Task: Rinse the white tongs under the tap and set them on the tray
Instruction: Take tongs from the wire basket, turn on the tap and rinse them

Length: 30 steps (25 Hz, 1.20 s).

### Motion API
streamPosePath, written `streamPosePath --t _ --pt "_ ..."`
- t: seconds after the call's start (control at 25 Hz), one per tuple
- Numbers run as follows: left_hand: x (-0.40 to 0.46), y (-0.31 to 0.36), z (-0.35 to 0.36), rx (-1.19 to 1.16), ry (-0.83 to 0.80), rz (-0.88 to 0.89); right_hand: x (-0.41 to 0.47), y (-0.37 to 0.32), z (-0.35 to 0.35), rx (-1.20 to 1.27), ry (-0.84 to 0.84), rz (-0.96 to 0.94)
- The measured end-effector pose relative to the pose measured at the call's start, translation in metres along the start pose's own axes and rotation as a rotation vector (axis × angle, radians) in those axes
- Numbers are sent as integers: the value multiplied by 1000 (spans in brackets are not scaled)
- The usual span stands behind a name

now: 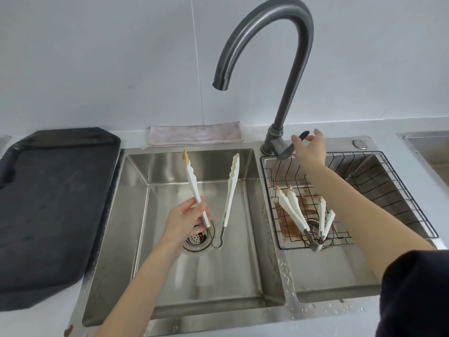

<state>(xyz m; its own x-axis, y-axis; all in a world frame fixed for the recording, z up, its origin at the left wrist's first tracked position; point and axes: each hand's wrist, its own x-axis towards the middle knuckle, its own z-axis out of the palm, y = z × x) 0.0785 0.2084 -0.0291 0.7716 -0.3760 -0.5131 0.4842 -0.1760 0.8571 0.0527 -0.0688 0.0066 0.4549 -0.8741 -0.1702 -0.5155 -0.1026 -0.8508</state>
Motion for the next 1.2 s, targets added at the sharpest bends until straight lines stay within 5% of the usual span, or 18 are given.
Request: streamPosePath --t 0.56,1.04,1.2 --pt "-4 -9 -5 -30 39 -45 1 11 5 12 25 -64" --pt "-11 -7 -10 9 45 -12 -47 10 19 141 1 96" --pt "-11 -5 -15 61 93 50 -86 14 66 128 -341 167"
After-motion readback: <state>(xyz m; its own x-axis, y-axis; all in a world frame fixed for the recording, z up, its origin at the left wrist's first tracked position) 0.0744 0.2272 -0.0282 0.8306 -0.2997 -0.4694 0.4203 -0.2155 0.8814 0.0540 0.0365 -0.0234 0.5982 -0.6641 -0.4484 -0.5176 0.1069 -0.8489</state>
